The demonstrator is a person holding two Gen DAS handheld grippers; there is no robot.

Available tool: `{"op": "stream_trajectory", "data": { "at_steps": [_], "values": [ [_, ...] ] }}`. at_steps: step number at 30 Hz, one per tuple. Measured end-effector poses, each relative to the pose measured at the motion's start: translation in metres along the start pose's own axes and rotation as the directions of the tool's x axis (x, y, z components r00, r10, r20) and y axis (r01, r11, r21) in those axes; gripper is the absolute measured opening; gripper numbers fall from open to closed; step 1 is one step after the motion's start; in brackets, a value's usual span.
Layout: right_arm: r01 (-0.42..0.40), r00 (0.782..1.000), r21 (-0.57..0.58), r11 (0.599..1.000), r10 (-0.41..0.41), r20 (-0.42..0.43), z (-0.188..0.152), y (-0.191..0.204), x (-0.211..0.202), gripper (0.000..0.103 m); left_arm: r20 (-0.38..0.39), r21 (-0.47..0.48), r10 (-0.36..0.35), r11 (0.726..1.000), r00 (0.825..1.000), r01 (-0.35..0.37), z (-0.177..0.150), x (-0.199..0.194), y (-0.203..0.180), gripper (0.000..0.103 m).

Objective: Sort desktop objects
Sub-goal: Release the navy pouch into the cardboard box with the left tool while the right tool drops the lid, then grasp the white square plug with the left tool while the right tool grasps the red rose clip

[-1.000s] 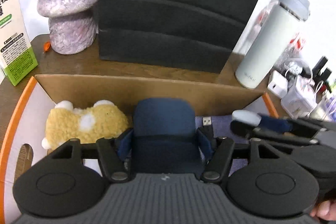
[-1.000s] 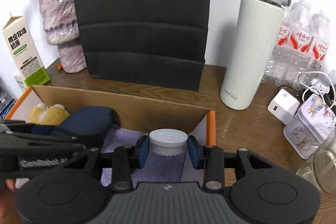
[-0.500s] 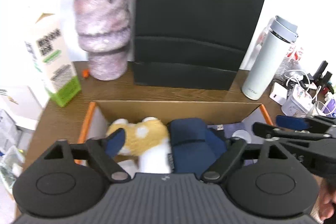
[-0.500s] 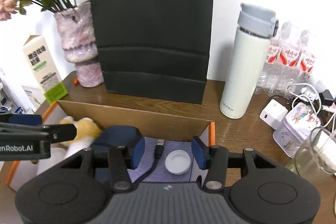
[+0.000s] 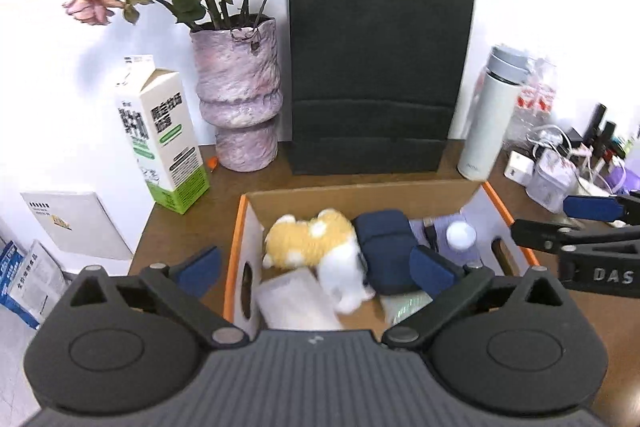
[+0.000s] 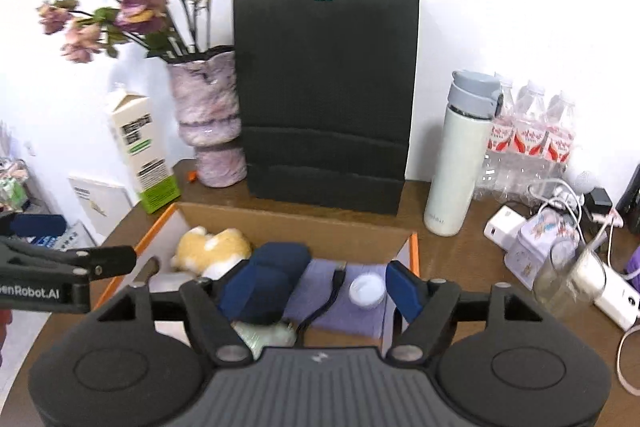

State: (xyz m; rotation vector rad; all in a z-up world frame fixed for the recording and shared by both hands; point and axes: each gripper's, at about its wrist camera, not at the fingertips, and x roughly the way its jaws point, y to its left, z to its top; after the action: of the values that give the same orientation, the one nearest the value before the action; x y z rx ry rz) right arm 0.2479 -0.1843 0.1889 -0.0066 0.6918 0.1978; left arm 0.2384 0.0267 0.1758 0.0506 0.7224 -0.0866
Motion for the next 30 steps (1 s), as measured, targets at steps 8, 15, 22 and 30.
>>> {"op": "stream_trajectory", "data": {
  "at_steps": [8, 15, 22, 30],
  "values": [
    [-0.059, 0.998, 0.005, 0.998, 0.059, 0.036, -0.089, 0.006, -0.046, 0.073, 0.074, -0.016, -0.090, 0.996, 0.993, 0.091, -0.089, -0.044, 0.014, 0.103],
    [0.007, 0.999, 0.041, 0.999, -0.009, 0.049, -0.207, 0.012, -0.089, 0.073, 0.083, -0.122, -0.091, 0.987, 0.992, 0.100, -0.211, -0.088, 0.020, 0.103],
    [-0.030, 0.999, 0.145, 0.989, 0.034, -0.027, -0.291, 0.016, -0.128, 0.073, 0.030, -0.065, -0.115, 0.991, 0.993, 0.117, -0.289, -0.136, -0.003, 0.103],
    [0.034, 0.996, 0.107, 0.994, -0.043, 0.083, -0.289, 0.010, -0.149, 0.073, 0.121, -0.047, -0.005, 0.999, 0.993, 0.011, -0.296, -0.160, -0.008, 0.103]
  ]
}}
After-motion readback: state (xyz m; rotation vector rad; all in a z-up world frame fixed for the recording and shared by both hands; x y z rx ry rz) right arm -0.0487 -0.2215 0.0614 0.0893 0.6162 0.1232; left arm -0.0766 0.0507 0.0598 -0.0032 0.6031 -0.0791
